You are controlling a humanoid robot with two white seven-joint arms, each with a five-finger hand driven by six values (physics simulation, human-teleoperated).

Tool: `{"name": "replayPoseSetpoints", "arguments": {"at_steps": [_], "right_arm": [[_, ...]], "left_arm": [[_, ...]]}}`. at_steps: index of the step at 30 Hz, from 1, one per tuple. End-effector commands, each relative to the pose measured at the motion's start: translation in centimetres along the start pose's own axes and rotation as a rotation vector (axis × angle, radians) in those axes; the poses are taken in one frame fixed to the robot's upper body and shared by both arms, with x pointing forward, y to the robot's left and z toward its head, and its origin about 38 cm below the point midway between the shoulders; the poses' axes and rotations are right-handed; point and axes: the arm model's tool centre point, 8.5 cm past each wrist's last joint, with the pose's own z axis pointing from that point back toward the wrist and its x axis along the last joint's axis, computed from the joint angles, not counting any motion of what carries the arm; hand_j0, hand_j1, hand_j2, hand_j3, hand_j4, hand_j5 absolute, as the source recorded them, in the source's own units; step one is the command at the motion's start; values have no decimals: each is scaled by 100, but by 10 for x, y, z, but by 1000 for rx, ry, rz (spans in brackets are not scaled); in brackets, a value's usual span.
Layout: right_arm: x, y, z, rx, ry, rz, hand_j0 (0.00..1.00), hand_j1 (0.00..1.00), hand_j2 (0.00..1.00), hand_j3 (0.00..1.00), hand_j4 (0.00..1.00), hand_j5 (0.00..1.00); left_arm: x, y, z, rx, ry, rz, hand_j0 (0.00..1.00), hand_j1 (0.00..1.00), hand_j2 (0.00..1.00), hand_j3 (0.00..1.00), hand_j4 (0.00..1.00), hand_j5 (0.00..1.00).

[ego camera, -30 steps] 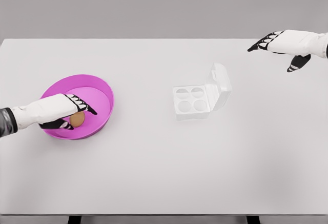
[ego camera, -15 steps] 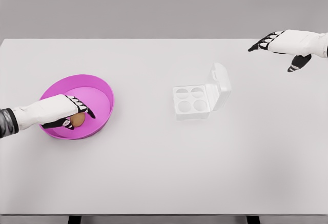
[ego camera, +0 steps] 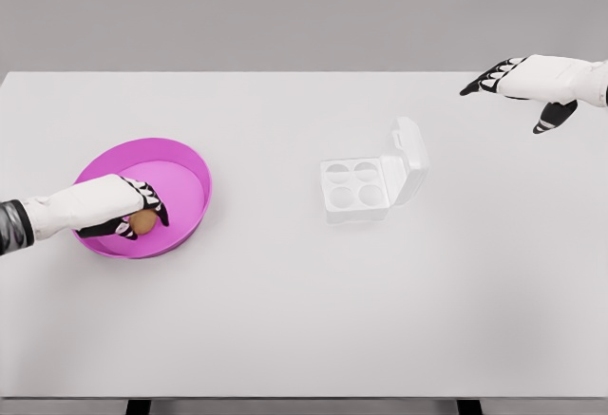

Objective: Pack egg into the box and close the box lid

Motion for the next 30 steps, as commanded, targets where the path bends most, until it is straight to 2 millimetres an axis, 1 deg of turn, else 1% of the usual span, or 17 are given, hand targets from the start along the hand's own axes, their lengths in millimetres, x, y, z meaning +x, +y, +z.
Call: {"name": "replayPoseSetpoints", "arguments": {"at_steps": [1, 13, 23, 25, 28, 30], "right_arm": [[0, 0, 1, -3, 2, -4, 100, 100, 100, 100, 100, 100], [0, -1, 1, -4, 1, -3, 100, 100, 100, 100, 100, 100], [-1, 0, 2, -3, 3, -3, 100, 100, 100, 100, 100, 100], [0, -2, 1, -5, 0, 2, 100, 100, 100, 100, 100, 100], [0, -2, 1, -5, 0, 2, 100, 100, 100, 100, 100, 100], [0, -2, 1, -5, 0, 2, 100, 100, 100, 100, 100, 100]], "left_arm": [[1, 1, -1, 8, -3, 6, 50, 50, 50, 50, 50, 50], [6, 7, -7, 37, -20, 4, 46, 46, 46, 46, 46, 46], [13, 14, -12, 68, -42, 1, 46, 46, 46, 46, 46, 46], [20, 18, -19, 94, -62, 0, 46, 46, 46, 46, 46, 46], [22, 22, -21, 106, -69, -3, 46, 46, 46, 46, 46, 46], [26, 27, -27, 129, -84, 4, 46, 46, 46, 46, 46, 46]]}}
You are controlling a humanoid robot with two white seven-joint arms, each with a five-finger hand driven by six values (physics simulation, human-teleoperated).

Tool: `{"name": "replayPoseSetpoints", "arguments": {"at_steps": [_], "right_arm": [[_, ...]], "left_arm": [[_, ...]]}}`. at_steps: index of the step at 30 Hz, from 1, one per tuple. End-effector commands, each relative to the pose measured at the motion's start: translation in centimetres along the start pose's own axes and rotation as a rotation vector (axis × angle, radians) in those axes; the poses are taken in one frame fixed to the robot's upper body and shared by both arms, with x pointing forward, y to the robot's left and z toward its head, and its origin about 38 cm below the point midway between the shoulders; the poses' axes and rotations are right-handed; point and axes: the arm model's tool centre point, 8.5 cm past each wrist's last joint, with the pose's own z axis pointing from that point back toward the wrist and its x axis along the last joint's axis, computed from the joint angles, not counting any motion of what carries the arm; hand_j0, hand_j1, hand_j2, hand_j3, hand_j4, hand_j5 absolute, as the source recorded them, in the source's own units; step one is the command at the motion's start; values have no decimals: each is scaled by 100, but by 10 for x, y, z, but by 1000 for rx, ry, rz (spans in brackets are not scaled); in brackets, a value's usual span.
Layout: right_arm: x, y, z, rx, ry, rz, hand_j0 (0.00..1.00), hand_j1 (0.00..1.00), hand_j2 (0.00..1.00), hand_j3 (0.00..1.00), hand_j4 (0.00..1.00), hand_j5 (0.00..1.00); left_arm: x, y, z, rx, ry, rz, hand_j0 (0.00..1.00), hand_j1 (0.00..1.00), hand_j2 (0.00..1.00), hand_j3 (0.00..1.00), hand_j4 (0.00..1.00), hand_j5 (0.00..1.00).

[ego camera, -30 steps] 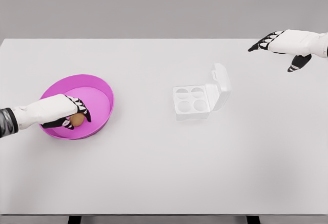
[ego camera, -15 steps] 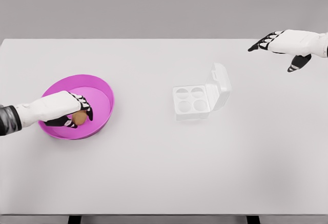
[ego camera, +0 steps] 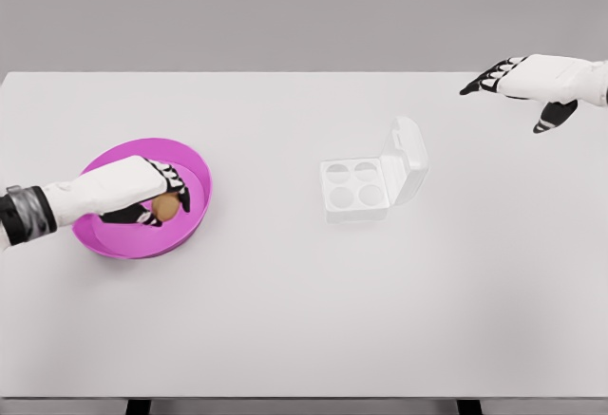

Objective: Pack egg into the box and close the box lid

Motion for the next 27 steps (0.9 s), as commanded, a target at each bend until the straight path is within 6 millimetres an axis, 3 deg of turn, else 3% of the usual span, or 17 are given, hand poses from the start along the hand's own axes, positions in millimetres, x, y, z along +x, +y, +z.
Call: {"name": "replayPoseSetpoints", "arguments": {"at_steps": [1, 10, 27], "right_arm": [[0, -1, 1, -3, 1, -4, 100, 100, 100, 100, 100, 100], [0, -1, 1, -3, 1, -4, 100, 100, 100, 100, 100, 100], [0, -1, 0, -5, -1, -3, 100, 100, 100, 100, 100, 100]], "left_arm": [[5, 2, -7, 26, -19, 19, 46, 46, 46, 46, 46, 46], [2, 16, -4, 62, -16, 11, 46, 46, 46, 46, 46, 46], [16, 26, -29, 135, -71, 33, 44, 44, 44, 44, 44, 44]]}}
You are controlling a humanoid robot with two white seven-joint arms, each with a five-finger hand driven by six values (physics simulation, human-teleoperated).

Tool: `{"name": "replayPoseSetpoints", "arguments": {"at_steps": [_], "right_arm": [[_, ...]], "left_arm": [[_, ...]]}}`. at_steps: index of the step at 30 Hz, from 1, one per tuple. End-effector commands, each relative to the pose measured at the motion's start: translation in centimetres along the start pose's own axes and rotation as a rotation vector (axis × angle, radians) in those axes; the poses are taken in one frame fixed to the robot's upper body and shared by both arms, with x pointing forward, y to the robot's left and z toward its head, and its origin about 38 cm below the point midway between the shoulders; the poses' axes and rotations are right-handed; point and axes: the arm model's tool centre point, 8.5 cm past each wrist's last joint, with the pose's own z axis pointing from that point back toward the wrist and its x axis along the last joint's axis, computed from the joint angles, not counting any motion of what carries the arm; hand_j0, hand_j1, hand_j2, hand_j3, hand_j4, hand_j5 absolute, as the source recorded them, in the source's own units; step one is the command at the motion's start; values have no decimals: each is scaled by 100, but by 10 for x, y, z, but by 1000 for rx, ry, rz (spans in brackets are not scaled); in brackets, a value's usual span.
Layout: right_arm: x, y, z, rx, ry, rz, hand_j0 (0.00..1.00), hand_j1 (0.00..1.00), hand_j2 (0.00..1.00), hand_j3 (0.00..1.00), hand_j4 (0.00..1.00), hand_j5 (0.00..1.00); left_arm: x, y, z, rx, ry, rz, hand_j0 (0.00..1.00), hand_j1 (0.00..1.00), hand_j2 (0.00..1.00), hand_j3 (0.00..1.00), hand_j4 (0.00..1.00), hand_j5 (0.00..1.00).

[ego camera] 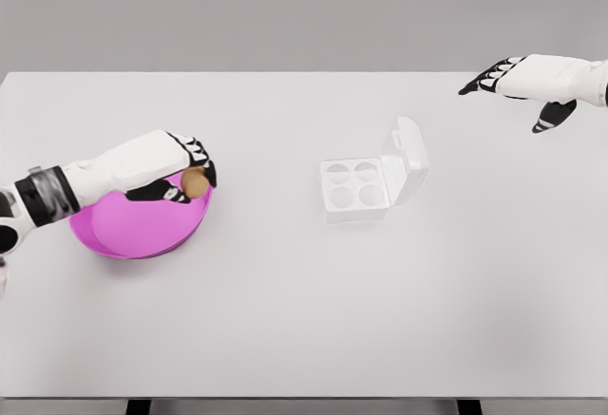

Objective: Pack egg into the box and close the box lid

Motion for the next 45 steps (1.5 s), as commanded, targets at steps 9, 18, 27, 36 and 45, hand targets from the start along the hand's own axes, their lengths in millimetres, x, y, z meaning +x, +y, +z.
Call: {"name": "replayPoseSetpoints", "arguments": {"at_steps": [9, 18, 27, 36, 45], "right_arm": [[-1, 0, 1, -3, 3, -4, 100, 100, 100, 100, 100, 100], [4, -5, 1, -10, -8, 12, 100, 100, 100, 100, 100, 100], [10, -11, 4, -20, -20, 40, 100, 100, 100, 100, 100, 100], [10, -11, 3, -21, -22, 42, 100, 100, 100, 100, 100, 100], [10, -11, 4, -20, -20, 42, 100, 100, 100, 100, 100, 100]], "left_arm": [[12, -3, -18, 45, -41, 40, 42, 42, 42, 42, 42, 42], [21, -6, -31, 69, -71, 65, 42, 42, 42, 42, 42, 42], [30, -6, -44, 95, -99, 84, 42, 42, 42, 42, 42, 42], [41, -8, -58, 122, -130, 106, 42, 42, 42, 42, 42, 42], [50, -9, -70, 146, -154, 130, 42, 42, 42, 42, 42, 42]]}}
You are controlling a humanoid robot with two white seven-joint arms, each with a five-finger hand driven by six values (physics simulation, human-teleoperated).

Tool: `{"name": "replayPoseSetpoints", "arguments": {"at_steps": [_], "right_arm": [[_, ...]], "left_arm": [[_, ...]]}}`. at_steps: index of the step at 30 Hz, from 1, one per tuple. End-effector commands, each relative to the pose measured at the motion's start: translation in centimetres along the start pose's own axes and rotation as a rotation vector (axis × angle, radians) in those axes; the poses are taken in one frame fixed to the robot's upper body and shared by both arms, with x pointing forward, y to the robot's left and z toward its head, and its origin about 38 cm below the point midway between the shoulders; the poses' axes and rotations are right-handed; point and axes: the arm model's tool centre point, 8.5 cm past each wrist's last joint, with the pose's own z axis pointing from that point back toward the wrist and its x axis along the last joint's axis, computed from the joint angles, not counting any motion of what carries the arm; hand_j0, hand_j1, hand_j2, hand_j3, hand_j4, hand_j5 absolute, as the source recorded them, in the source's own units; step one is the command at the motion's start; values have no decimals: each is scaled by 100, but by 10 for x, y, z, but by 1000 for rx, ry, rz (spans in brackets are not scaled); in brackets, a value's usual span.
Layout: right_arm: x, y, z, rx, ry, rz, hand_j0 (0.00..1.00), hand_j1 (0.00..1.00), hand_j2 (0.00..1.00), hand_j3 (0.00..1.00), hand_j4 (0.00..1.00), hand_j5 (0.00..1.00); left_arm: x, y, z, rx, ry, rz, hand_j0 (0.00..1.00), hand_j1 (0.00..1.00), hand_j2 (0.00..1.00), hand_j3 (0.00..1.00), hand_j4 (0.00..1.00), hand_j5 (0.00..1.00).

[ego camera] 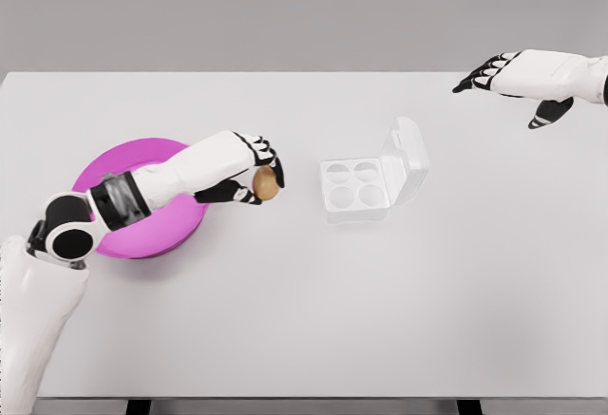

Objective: Pack egg into the box and close the box lid

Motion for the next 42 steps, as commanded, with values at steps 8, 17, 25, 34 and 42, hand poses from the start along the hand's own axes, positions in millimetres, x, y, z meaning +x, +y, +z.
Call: {"name": "replayPoseSetpoints", "arguments": {"at_steps": [8, 17, 25, 34, 42], "right_arm": [[-1, -1, 1, -4, 2, -4, 100, 100, 100, 100, 100, 100], [-1, -1, 1, -4, 2, -4, 100, 100, 100, 100, 100, 100], [0, 0, 0, -3, 0, -5, 100, 100, 100, 100, 100, 100], [1, -2, -2, -7, -2, -6, 100, 100, 100, 100, 100, 100], [0, -3, -1, -9, 0, -4, 100, 100, 100, 100, 100, 100]], "left_arm": [[11, -6, -19, 34, -39, 43, 42, 42, 42, 42, 42, 42], [21, -9, -36, 71, -72, 77, 42, 42, 42, 42, 42, 42], [24, -10, -52, 81, -78, 89, 42, 42, 42, 42, 42, 42], [22, -14, -68, 70, -81, 115, 42, 42, 42, 42, 42, 42], [28, -16, -81, 76, -93, 125, 43, 43, 43, 43, 43, 43]]}}
